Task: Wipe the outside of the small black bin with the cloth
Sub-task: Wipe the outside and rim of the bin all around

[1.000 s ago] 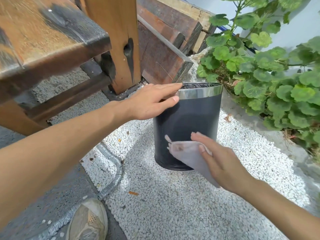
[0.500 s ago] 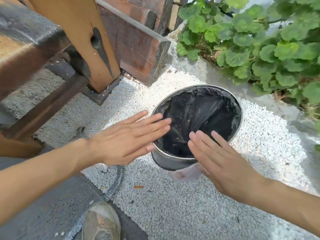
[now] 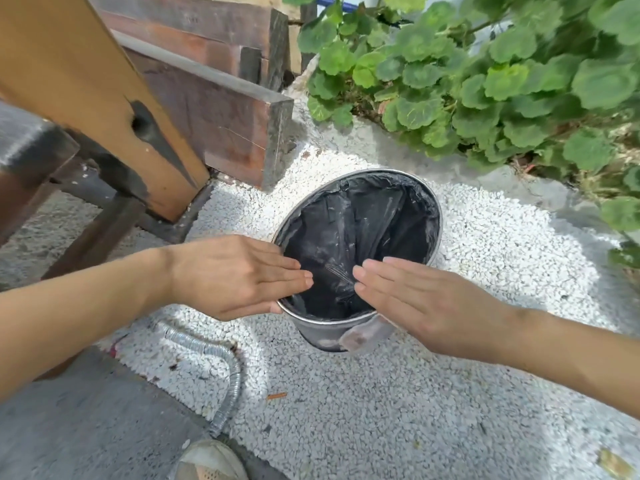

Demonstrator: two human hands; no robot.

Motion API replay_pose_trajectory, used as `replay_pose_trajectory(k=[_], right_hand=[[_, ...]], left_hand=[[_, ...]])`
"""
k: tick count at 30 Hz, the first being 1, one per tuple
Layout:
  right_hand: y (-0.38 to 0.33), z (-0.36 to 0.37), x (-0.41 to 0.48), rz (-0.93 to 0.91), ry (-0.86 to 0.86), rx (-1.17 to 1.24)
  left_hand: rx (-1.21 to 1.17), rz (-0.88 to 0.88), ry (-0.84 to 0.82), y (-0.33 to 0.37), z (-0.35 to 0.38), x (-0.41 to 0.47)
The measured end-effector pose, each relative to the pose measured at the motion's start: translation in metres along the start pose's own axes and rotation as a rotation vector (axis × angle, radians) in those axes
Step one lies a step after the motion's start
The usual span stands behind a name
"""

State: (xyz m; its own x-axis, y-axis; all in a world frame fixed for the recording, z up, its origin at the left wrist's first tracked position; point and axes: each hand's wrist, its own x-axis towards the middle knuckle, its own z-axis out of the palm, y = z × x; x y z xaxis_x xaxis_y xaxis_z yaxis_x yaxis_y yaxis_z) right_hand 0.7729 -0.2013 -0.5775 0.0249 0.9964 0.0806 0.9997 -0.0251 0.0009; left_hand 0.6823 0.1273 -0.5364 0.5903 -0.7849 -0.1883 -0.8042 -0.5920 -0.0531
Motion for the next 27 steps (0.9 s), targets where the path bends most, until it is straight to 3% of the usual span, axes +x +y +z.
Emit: replay_pose_trajectory(k=[6, 11, 14, 21, 27], right_hand=[[0.043, -0.006, -0.038, -0.065, -0.011, -0.021], [0.077, -0.022, -0.081, 0.021, -0.032, -0.028], [0.080, -0.022, -0.089, 0.003, -0.068, -0.030], [0.082, -0.024, -0.075, -0.045, -0.122, -0.030], [0.099, -0.025, -0.053, -0.030, -0.100, -0.019]], left_hand=[[-0.087, -0.207, 0.091, 0.059, -0.012, 0.043], [-0.163, -0.359, 0.147, 0.103, -0.016, 0.116], [-0.242, -0.222, 0.121, 0.088, -0.018, 0.121], [-0.003, 0.006, -0.032, 0.007, -0.024, 0.076], [-0.058, -0.086, -0.005, 0.016, -0.024, 0.061]])
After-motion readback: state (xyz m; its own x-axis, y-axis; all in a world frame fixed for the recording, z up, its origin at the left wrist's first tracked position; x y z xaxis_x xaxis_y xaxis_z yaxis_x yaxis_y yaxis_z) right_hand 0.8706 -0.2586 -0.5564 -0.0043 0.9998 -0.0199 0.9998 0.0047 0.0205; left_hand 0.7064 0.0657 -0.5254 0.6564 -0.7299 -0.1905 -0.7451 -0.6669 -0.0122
